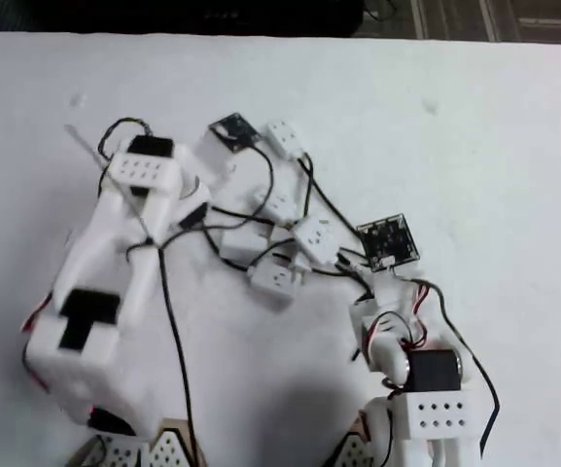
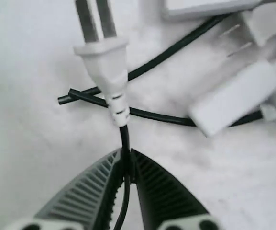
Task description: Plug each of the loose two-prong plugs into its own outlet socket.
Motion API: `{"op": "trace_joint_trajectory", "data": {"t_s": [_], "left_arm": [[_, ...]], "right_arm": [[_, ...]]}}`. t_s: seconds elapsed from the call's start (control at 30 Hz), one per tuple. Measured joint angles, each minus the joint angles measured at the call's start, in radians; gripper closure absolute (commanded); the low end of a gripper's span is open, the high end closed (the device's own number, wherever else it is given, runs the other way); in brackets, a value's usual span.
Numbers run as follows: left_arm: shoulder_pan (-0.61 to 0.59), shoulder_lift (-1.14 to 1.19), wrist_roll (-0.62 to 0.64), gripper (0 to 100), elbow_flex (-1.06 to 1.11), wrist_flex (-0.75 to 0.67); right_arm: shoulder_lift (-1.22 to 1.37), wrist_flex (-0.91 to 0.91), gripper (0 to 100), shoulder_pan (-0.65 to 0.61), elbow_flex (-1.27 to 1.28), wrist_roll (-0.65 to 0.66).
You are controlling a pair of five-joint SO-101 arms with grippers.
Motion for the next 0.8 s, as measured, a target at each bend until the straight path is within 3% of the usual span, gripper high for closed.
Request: {"op": "trace_joint_trajectory", "data": {"t_s": [0.2,0.5,0.7,0.8], "left_arm": [[0.032,-0.305,-0.129,98,0.258,-0.031],[0.107,-0.723,-0.359,97,0.726,-0.199],[0.123,-0.982,-0.387,73,0.976,-0.298],[0.123,-1.094,-0.295,72,1.034,-0.301]], "right_arm": [[0.000,0.000,97.8,0.000,0.000,0.000],[0.000,-0.006,97.8,0.025,0.000,0.000],[0.000,-0.041,97.8,0.058,0.000,0.000],[0.000,-0.041,97.8,0.057,0.000,0.000]]}}
